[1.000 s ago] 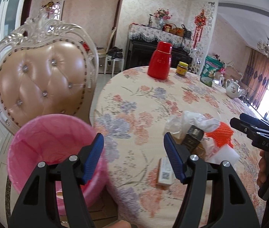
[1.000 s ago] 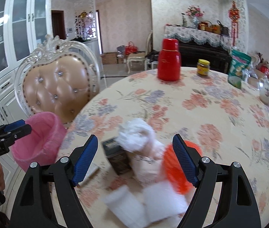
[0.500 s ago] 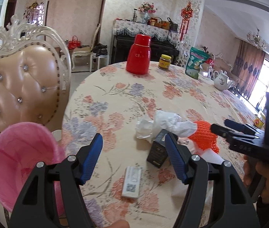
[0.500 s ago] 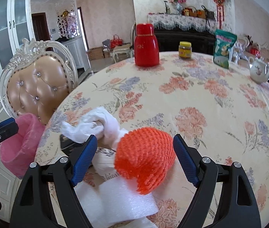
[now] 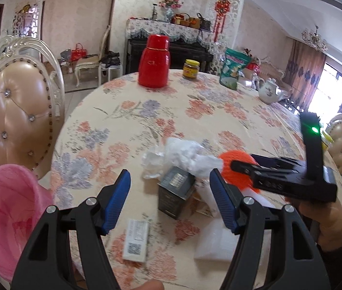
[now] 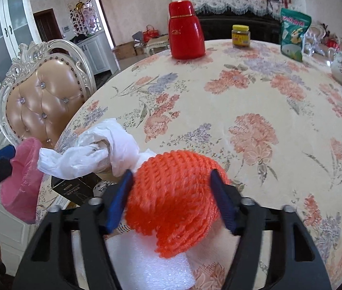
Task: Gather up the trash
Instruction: 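Grasp the white foam sleeve with the left tool, then carry the orange net in the right tool while the left tool carries the foam sleeve to the bin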
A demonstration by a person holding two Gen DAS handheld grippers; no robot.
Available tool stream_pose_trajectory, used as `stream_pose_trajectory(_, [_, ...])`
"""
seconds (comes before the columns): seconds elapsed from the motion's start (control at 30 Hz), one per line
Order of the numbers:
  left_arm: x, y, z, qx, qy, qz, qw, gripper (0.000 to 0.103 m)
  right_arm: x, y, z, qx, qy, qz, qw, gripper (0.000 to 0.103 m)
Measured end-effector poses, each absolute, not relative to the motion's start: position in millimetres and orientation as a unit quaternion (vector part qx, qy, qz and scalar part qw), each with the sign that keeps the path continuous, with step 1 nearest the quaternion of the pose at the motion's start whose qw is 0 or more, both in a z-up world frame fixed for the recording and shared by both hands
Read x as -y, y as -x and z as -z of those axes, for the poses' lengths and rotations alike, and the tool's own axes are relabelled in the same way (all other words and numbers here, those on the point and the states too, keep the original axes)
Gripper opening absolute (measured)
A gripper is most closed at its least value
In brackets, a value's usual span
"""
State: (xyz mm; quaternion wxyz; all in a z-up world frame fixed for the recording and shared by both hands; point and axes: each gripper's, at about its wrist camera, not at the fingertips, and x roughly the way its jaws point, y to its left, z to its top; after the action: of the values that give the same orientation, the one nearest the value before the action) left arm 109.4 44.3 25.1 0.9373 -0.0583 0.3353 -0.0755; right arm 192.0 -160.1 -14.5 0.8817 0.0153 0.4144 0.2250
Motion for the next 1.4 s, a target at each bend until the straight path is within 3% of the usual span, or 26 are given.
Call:
stream_pose_trajectory(0.2, [-26.5, -95.8, -3.2, -0.361, 0.058, 0.098, 0.926, 0.066, 160.1, -187.4, 19.5, -0.414, -0.014, -0.242, 0.878, 0.034])
stream_pose_trajectory(0.53, [-6.2, -85.0, 45.0, -0.415, 0.078, 0.129, 0.897, 0.066, 186.0, -170.2, 6.6, -0.386, -0.027, -0.237, 0.891, 0.030])
stream_pose_trajectory(0.67, [4.5, -85.2, 52.6, -0.423, 0.072, 0.140, 0.892, 0.083, 201.2, -161.1, -2.6, -0.372, -0.034, -0.230, 0.899, 0.030])
stream_pose_trajectory(0.83, [21.8, -86.0, 63.7, -0.438, 0.055, 0.153, 0.884, 0.084, 217.5, -147.7, -13.6, -0.353, -0.038, -0.223, 0.908, 0.030])
stream_pose_trajectory(0.9, [29.3, -86.5, 68.9, -0.445, 0.041, 0.152, 0.881, 0.092, 224.2, -142.6, -17.3, -0.348, -0.041, -0.220, 0.910, 0.030])
stream_pose_trajectory(1.27, [51.7, -88.2, 83.7, -0.469, -0.008, 0.153, 0.870, 0.091, 247.9, -115.0, -26.1, -0.333, -0.040, -0.204, 0.920, 0.030])
stream_pose_trajectory(1.33, [52.7, -89.5, 85.8, -0.469, -0.019, 0.147, 0.871, 0.081, 248.3, -110.8, -25.4, -0.332, -0.037, -0.204, 0.920, 0.030])
stream_pose_trajectory(1.4, [52.1, -89.6, 84.3, -0.466, -0.021, 0.145, 0.873, 0.081, 247.9, -106.9, -23.9, -0.333, -0.034, -0.205, 0.920, 0.030])
